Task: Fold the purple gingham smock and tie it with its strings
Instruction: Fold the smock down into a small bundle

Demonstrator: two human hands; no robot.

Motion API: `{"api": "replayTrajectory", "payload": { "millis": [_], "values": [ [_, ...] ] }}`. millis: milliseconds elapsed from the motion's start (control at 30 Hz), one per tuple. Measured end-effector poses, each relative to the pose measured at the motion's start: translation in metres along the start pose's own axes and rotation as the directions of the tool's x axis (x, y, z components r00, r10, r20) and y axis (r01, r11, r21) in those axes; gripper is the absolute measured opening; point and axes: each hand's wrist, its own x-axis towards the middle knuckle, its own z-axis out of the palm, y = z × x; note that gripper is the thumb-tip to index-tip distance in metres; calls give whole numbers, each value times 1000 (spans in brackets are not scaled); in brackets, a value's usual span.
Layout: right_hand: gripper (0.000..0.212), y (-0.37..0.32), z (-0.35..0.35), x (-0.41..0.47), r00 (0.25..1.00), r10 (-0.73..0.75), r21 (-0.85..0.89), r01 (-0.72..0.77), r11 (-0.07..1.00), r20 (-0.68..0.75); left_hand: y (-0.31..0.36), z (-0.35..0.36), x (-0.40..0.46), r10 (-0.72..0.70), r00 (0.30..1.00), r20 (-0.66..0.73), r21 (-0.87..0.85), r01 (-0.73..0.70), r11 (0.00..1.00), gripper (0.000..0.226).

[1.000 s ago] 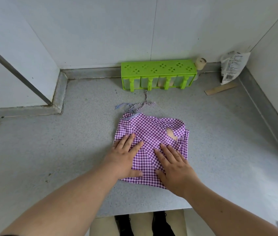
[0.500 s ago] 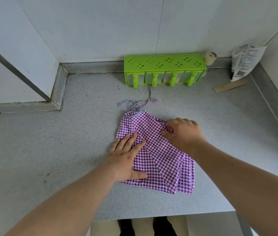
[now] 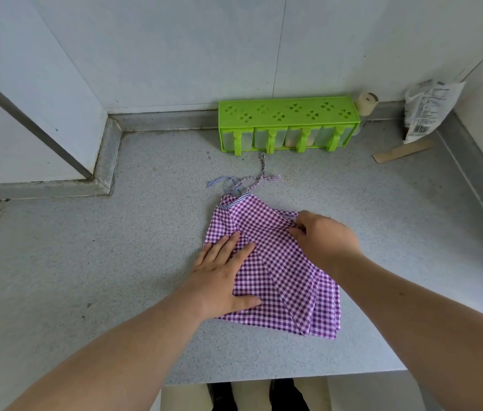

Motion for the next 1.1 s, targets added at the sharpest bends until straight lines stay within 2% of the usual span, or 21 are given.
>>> {"api": "replayTrajectory", "payload": {
  "millis": [233, 267, 333, 367, 433, 500, 567, 633, 867, 1000, 1033, 1100],
  "values": [
    [15, -2, 3, 8, 998, 67, -53, -67, 996, -2, -10, 2, -3, 25, 996, 83, 53, -30, 998, 122],
    [17, -4, 2, 8, 999, 27, -128, -31, 991, -34, -9, 2, -2, 20, 996, 86, 66, -26, 998, 122],
    [40, -8, 4, 1, 988, -115, -302, 80, 950, -101, -6, 3, -1, 6, 996, 86, 90, -13, 996, 123],
    [49, -12, 5, -4, 973, -197, -332, 148, 931, -120, -5, 3, 0, -1, 996, 85, 94, -7, 996, 123],
    [58, -24, 10, -18, 938, -337, -299, 299, 906, -84, -5, 5, 1, -10, 996, 86, 88, 3, 996, 124],
    [56, -33, 23, -28, 915, -401, -197, 399, 895, 32, -5, 6, 3, -13, 996, 84, 90, 6, 996, 126],
    [60, -36, 39, -31, 927, -352, -130, 368, 921, 134, -5, 6, 3, -18, 996, 91, 103, 9, 995, 127],
    [70, -27, 53, -31, 952, -255, -145, 280, 949, 168, -4, 5, 2, -20, 994, 105, 107, 9, 994, 127],
    [71, 22, 59, -19, 989, -93, -199, 115, 973, 115, -5, 2, 2, -12, 989, 148, 57, 4, 998, 130],
    [69, 12, 50, -15, 995, 3, -254, 21, 967, 96, -4, 2, 1, -8, 990, 139, 46, 2, 999, 130],
    [69, 0, 46, -16, 998, -6, -240, 22, 971, 64, -4, 2, 1, -7, 991, 136, 45, 1, 999, 131],
    [68, -29, 42, -24, 992, -123, -177, 123, 976, 14, -4, 2, 2, -12, 991, 137, 53, 5, 999, 131]
  ]
}}
